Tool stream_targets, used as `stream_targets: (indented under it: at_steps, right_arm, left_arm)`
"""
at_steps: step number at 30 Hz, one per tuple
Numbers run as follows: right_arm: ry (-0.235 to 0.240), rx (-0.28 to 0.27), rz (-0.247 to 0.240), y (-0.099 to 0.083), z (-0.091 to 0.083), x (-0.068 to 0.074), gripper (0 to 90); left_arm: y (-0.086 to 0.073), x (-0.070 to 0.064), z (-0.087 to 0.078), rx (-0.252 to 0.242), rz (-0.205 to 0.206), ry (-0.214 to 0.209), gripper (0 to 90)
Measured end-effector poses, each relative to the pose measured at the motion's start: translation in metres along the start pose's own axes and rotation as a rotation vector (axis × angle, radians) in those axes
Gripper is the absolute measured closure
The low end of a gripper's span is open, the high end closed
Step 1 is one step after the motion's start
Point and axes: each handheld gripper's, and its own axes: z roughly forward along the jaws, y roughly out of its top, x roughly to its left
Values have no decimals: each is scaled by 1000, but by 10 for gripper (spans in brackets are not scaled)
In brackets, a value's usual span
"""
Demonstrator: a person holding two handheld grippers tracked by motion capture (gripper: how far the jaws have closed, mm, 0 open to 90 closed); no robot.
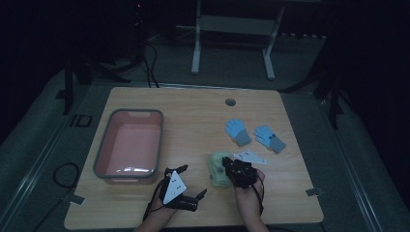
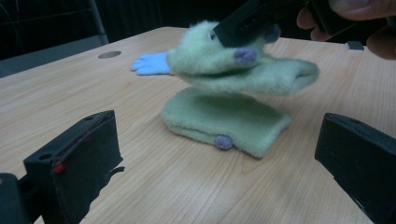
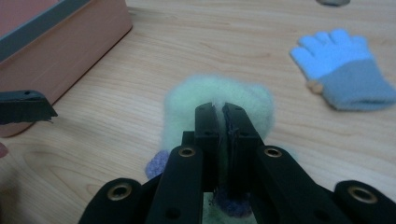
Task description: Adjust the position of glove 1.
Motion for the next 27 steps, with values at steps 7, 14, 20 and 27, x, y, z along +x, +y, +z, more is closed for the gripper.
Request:
stream_targets:
  at_steps: [7, 14, 20, 27]
  right_arm:
    - [-16, 14, -11, -7, 9, 6, 851]
    - [-8, 40, 9, -15, 18, 4, 847]
    - [-16, 59, 5, -20, 26, 4, 840]
    - [-7, 77, 0, -25, 33, -2, 823]
  left_arm:
    - [0, 0, 0, 0, -1, 0, 3]
    - [0, 0, 0, 1, -1, -2, 3]
    - [0, 0, 0, 1, 0, -2, 3]
    - [0, 0, 0, 1, 0, -3, 3]
